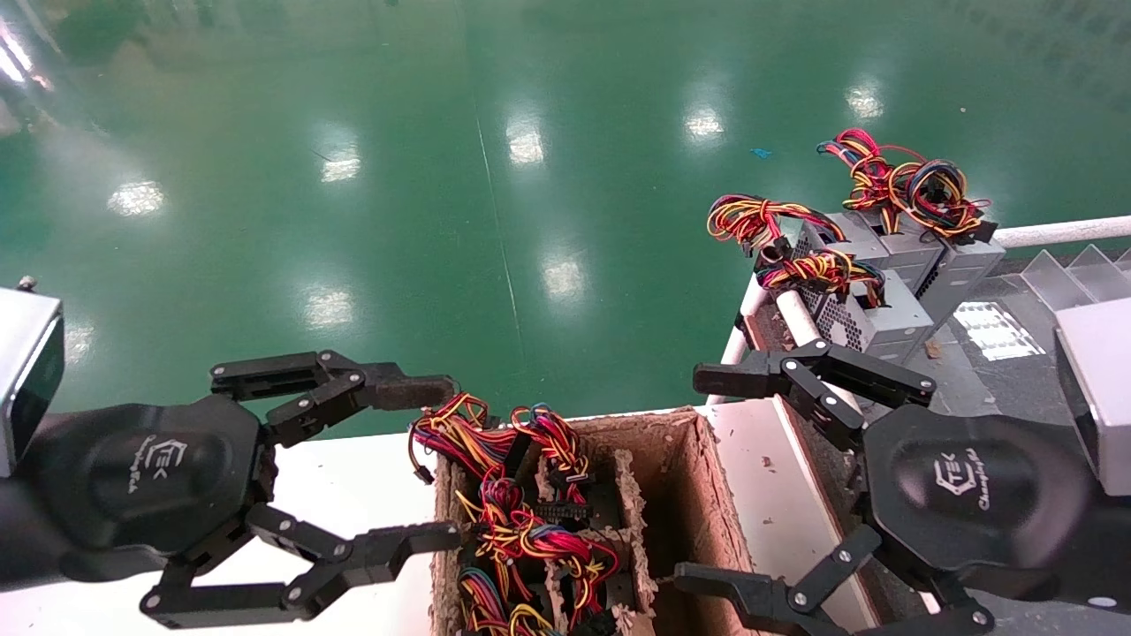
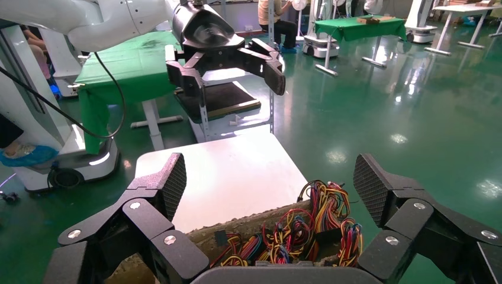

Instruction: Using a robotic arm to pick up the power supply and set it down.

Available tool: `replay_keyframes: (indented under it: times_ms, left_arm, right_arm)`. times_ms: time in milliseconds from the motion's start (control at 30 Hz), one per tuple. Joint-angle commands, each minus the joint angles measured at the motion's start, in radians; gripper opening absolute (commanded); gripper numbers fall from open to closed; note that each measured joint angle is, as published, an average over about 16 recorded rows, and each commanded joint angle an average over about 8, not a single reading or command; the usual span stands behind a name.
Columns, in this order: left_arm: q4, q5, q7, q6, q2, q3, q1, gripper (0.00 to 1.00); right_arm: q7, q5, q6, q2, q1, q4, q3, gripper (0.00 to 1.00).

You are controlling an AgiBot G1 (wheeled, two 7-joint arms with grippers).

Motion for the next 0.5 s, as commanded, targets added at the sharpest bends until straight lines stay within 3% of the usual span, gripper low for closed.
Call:
replay_keyframes:
  times_ms: [33, 500]
  left_arm:
    - [0.0, 0.0, 0.0, 0.0, 0.0, 0.0, 0.0, 0.0]
    - [0.0, 0.0, 0.0, 0.0, 0.0, 0.0, 0.0, 0.0]
  right_arm:
    - [0.0, 0.0, 0.0, 0.0, 0.0, 0.0, 0.0, 1.0]
    - [0.0, 0.0, 0.0, 0.0, 0.0, 0.0, 0.0, 1.0]
